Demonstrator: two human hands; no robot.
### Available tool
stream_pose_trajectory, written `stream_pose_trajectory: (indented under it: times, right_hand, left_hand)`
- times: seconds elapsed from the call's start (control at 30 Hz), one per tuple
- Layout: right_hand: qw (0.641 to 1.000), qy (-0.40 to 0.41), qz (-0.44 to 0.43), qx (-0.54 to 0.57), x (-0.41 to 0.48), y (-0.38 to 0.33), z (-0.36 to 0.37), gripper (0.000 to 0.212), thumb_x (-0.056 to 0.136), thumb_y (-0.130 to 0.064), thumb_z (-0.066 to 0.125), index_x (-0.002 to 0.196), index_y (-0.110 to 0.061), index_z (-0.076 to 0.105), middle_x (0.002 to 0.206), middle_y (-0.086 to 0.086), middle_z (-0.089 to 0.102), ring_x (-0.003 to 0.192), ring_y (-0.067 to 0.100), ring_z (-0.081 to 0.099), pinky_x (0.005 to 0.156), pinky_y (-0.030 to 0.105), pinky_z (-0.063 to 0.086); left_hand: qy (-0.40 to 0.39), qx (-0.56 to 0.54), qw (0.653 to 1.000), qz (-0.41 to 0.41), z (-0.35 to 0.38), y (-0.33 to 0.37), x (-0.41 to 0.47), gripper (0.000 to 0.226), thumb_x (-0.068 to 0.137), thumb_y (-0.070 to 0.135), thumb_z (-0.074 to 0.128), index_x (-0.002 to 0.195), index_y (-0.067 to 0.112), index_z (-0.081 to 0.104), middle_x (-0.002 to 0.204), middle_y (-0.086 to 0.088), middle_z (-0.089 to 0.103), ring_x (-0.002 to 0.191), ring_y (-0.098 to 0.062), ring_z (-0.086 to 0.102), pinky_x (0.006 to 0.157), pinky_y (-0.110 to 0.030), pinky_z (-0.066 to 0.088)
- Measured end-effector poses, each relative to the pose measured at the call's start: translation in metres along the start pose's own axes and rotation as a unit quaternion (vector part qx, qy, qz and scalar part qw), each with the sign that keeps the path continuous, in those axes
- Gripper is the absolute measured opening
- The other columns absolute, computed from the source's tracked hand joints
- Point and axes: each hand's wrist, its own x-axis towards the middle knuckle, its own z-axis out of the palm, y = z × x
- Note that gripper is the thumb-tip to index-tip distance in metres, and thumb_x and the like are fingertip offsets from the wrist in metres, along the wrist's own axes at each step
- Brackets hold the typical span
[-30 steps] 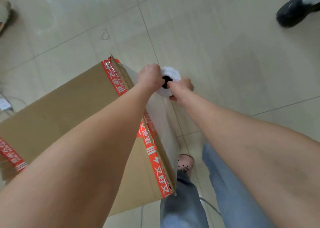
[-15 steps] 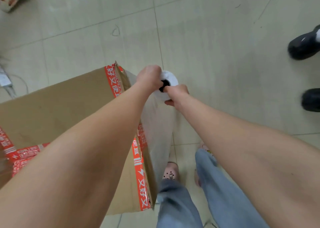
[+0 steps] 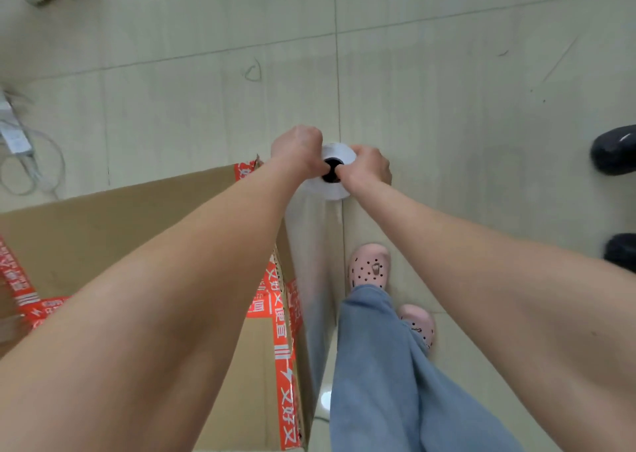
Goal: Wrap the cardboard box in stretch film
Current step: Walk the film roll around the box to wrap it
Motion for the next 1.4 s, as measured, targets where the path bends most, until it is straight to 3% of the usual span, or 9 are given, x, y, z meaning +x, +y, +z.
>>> stream_pose_trajectory:
  times: [0.13,0.27,0.37,0.6,0.77,0.9,1.07,1.27,1.4]
  right_hand:
    - [0.999,-0.006,-0.030,-0.041,0.007,-0.015,0.010,0.035,0.078,-0.019,0.060,0.112,-0.027,0.061,0.110,0.003,0.065,0.092,0.027,0.058,0.070,0.026,0.039]
    - [0.998,-0.054,0.014,0.020,0.006,-0.026,0.029,0.068,0.081,-0.028,0.066,0.141,-0.018,0.035,0.133,0.008,0.052,0.119,0.028,0.052,0.092,0.033,0.045]
    - [0.977,-0.131,0.116,0.121,0.007,-0.034,0.037,0.059,0.083,-0.026,0.061,0.135,-0.013,0.037,0.126,0.010,0.053,0.109,0.030,0.055,0.079,0.040,0.056]
    - [0.992,-0.053,-0.047,-0.106,0.020,-0.062,0.039,0.031,0.082,-0.018,0.055,0.113,-0.019,0.060,0.114,0.008,0.062,0.099,0.031,0.058,0.073,0.029,0.043]
    - [0.994,-0.055,-0.067,-0.066,0.025,-0.072,0.045,0.065,0.081,-0.035,0.066,0.139,-0.020,0.040,0.132,0.007,0.052,0.118,0.028,0.052,0.084,0.030,0.041]
    - [0.988,-0.127,0.079,0.037,0.024,-0.079,0.060,0.064,0.081,-0.026,0.066,0.136,-0.014,0.036,0.127,0.011,0.053,0.109,0.031,0.056,0.084,0.042,0.055]
    - [0.997,-0.075,0.025,-0.009,0.033,-0.093,0.066,0.041,0.082,-0.021,0.059,0.122,-0.019,0.051,0.121,0.008,0.057,0.100,0.033,0.060,0.086,0.043,0.054]
    - [0.984,-0.106,-0.082,-0.120,0.040,-0.120,0.077,0.053,0.082,-0.017,0.059,0.133,-0.030,0.052,0.133,0.001,0.055,0.118,0.027,0.054,0.092,0.030,0.045]
    - [0.983,-0.095,-0.100,-0.117,0.035,-0.128,0.090,0.053,0.081,-0.021,0.060,0.133,-0.026,0.051,0.130,0.003,0.057,0.118,0.026,0.054,0.091,0.030,0.043]
  left_hand:
    - [-0.018,-0.006,1.000,-0.021,-0.006,-0.020,0.011,0.036,0.080,0.034,0.065,0.065,0.009,0.044,0.064,-0.002,0.041,0.075,-0.029,0.050,0.061,-0.030,0.037]
    - [-0.048,-0.017,0.999,-0.001,-0.013,-0.036,0.023,0.041,0.080,0.026,0.068,0.116,0.008,0.059,0.109,-0.011,0.061,0.104,-0.031,0.058,0.081,-0.036,0.050]
    - [-0.055,-0.049,0.997,0.018,-0.012,-0.042,0.032,0.050,0.081,0.020,0.064,0.130,0.020,0.054,0.129,-0.006,0.057,0.117,-0.027,0.054,0.094,-0.036,0.047]
    - [-0.056,-0.057,0.997,-0.021,-0.018,-0.063,0.038,0.018,0.080,0.021,0.061,0.085,0.003,0.058,0.084,-0.013,0.059,0.079,-0.031,0.058,0.066,-0.032,0.048]
    - [-0.057,-0.185,0.974,-0.117,-0.020,-0.083,0.041,0.022,0.080,0.014,0.059,0.062,0.009,0.046,0.063,-0.009,0.056,0.064,-0.030,0.066,0.066,-0.034,0.058]
    - [-0.063,-0.226,0.962,-0.138,-0.020,-0.092,0.042,0.019,0.077,0.014,0.059,0.063,0.009,0.048,0.074,-0.014,0.063,0.066,-0.030,0.069,0.069,-0.037,0.060]
    - [-0.084,-0.295,0.938,-0.160,-0.021,-0.103,0.046,0.018,0.074,0.018,0.061,0.064,0.005,0.054,0.059,-0.010,0.062,0.047,-0.020,0.065,0.055,-0.027,0.057]
    - [-0.109,-0.237,0.953,-0.154,-0.030,-0.126,0.046,0.021,0.079,0.023,0.057,0.072,0.003,0.055,0.066,-0.010,0.061,0.052,-0.024,0.059,0.057,-0.028,0.052]
    - [-0.054,-0.178,0.976,-0.114,-0.026,-0.138,0.051,0.026,0.084,0.020,0.057,0.107,0.008,0.057,0.102,-0.013,0.063,0.093,-0.030,0.060,0.069,-0.031,0.043]
